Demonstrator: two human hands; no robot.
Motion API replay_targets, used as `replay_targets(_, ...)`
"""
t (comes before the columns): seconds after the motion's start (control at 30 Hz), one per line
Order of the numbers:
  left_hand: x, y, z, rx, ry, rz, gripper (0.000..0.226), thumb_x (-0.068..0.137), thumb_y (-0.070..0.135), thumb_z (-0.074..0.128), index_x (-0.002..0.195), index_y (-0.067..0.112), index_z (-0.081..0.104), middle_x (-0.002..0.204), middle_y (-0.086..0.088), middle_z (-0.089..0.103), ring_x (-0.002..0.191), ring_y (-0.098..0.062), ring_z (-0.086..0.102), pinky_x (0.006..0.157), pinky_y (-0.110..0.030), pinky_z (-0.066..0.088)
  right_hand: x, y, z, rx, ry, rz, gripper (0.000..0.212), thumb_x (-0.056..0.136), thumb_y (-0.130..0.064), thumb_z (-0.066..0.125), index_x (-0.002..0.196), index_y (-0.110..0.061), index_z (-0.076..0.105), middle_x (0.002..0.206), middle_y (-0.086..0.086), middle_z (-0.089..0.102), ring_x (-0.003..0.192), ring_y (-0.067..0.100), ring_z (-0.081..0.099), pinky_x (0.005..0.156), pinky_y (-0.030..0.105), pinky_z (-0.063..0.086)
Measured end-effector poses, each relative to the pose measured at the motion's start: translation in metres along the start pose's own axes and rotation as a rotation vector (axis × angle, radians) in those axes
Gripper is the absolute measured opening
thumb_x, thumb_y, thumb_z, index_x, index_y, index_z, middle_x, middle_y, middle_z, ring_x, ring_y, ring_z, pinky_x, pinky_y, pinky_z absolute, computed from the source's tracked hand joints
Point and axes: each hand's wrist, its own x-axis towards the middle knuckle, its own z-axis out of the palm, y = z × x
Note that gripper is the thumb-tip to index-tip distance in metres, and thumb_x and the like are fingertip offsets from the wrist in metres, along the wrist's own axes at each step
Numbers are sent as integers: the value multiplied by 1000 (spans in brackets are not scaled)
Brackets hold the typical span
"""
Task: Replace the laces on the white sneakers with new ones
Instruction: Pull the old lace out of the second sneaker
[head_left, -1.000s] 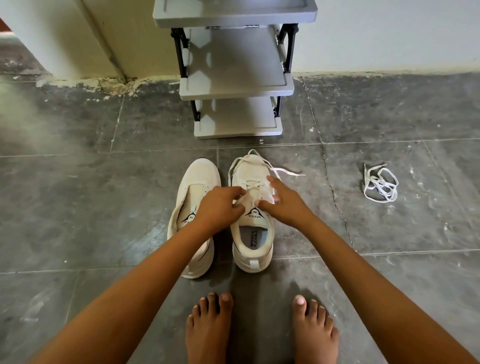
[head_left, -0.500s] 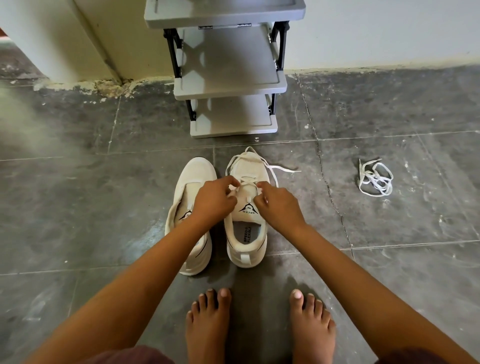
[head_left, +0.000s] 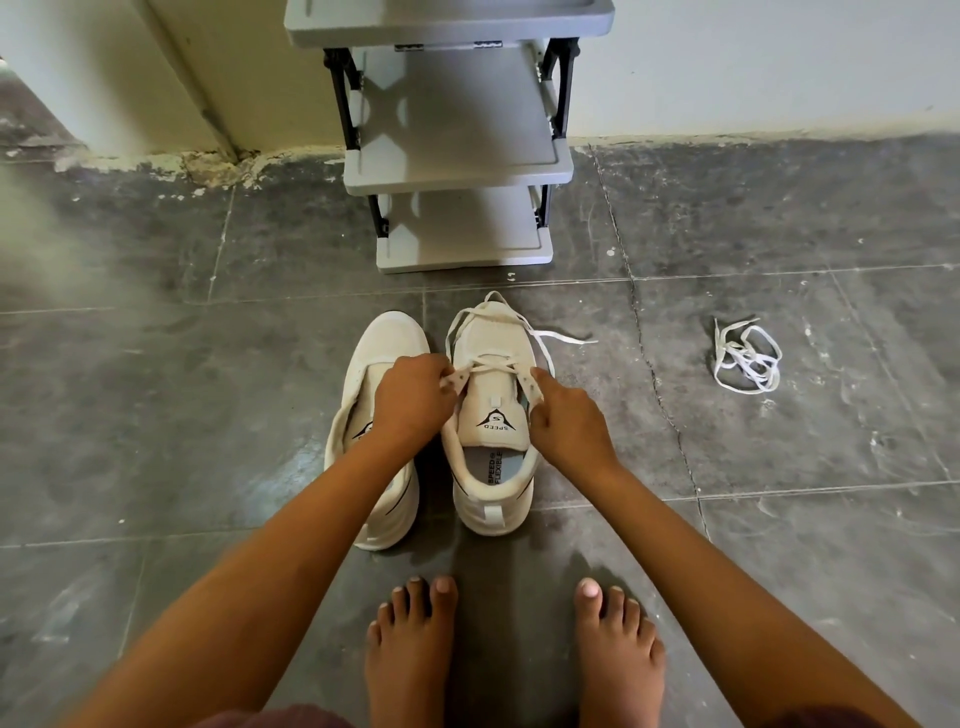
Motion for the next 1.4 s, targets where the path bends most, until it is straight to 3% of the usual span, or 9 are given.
replay_targets(0.2, -2, -4, 1, 2, -181, 76, 53, 85, 29, 66, 134, 19, 51, 121, -6, 63, 109, -22, 57, 92, -32, 45, 23, -18, -2, -270, -149, -33, 59, 90, -23, 48, 145, -22, 27, 143, 6, 37, 116, 31, 51, 80, 39, 46)
replay_targets(0.4, 3, -8, 5, 75, -204, 135, 58, 86, 41, 64, 138, 20, 47, 117, -6, 64, 104, -21, 59, 86, -28, 43, 51, -31, -7, -323, -83, 17, 37, 84, -24, 55, 120, -14, 58, 127, 12, 48, 116, 30, 48, 91, 38, 39)
replay_targets(0.53, 4, -3, 4, 78, -144, 170, 40, 88, 31, 59, 124, 14, 60, 103, -11, 67, 96, -27, 60, 82, -32, 47, 70, -39, -15, -305, -67, 44, 22, 84, -18, 57, 102, -12, 67, 109, 6, 62, 104, 28, 57, 85, 35, 44)
replay_targets(0.67, 6, 4, 11, 266, -143, 239, 28, 92, 25, 50, 107, 5, 63, 97, -15, 66, 91, -31, 59, 69, -32, 42, 87, -51, -23, 308, -108, 222, 15, 81, -8, 59, 66, -4, 58, 70, 12, 57, 68, 24, 54, 63, 30, 42)
replay_targets(0.77, 8, 7, 12, 318, -151, 251, 24, 93, 25, 49, 97, 5, 62, 95, -15, 65, 87, -30, 59, 64, -31, 36, 80, -53, -19, 349, -88, 199, 17, 81, -10, 63, 79, 6, 66, 80, 16, 66, 79, 31, 62, 72, 37, 51)
replay_targets(0.93, 6, 0, 7, 233, -167, 242, 32, 91, 25, 51, 115, 7, 63, 99, -15, 67, 96, -31, 59, 79, -36, 47, 58, -27, -17, -202, -136, 36, 28, 82, -30, 60, 106, -19, 69, 116, 5, 59, 111, 25, 53, 79, 32, 41)
replay_targets(1.1, 6, 1, 10, 234, -156, 258, 33, 91, 24, 50, 116, 7, 63, 99, -15, 67, 92, -30, 60, 77, -34, 47, 56, -34, -15, -322, 3, -38, 23, 84, -18, 57, 102, -13, 70, 109, 6, 62, 101, 26, 59, 73, 30, 43)
replay_targets(1.3, 8, -1, 12, 272, -128, 262, 33, 92, 27, 50, 116, 9, 64, 97, -15, 67, 92, -30, 60, 76, -34, 47, 69, -41, -43, 448, -11, 37, 22, 84, -17, 69, 96, 2, 69, 96, 18, 67, 86, 25, 59, 84, 37, 47)
replay_targets(1.4, 7, 0, 12, 270, -133, 269, 33, 92, 27, 50, 117, 10, 63, 100, -13, 67, 95, -30, 59, 77, -34, 45, 64, -30, -41, 424, -51, 73, 27, 85, -22, 68, 106, -6, 68, 105, 11, 66, 91, 20, 60, 82, 29, 45)
